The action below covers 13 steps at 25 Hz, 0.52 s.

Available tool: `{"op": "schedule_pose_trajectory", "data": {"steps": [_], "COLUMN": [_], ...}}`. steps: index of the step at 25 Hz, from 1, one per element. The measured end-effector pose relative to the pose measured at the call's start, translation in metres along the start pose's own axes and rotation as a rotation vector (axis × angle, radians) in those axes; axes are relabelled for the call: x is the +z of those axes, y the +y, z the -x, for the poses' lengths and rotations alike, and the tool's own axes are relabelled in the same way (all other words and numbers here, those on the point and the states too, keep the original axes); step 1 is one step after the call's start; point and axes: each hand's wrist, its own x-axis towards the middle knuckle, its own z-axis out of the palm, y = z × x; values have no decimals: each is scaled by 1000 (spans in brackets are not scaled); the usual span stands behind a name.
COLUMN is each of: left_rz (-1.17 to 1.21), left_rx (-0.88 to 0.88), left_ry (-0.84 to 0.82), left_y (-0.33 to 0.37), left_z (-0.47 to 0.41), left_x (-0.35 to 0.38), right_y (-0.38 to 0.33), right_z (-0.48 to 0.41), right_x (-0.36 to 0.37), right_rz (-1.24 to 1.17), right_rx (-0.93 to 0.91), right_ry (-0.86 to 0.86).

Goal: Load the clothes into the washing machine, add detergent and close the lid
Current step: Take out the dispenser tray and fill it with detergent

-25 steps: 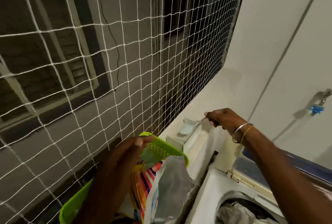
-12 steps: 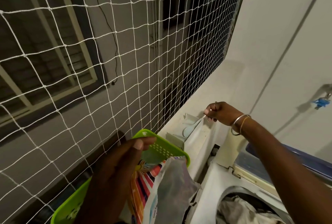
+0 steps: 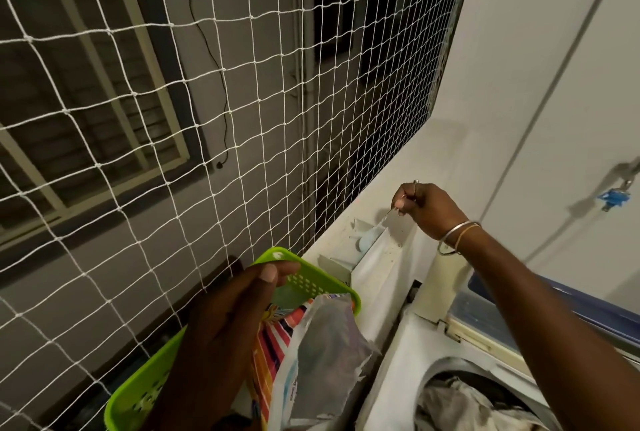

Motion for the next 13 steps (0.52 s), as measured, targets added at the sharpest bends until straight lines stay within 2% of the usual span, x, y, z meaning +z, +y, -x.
{"op": "schedule_pose_trajectory", "data": {"steps": [4,7,13], "left_rz": [18,14,17], "left_rx": [71,79,61], "left_ry": [-4,-2,55], "left_y": [14,23,33], "left_z": [-2,-1,4], "left_x": [4,5,9], "right_y": [-12,-31,-93], "right_z": [18,42,118], "right_x": [-14,-34,-81], "right_rz": [-8,-128,-429], "right_rx": [-16,-35,-33], "right_ry": [163,240,213]}}
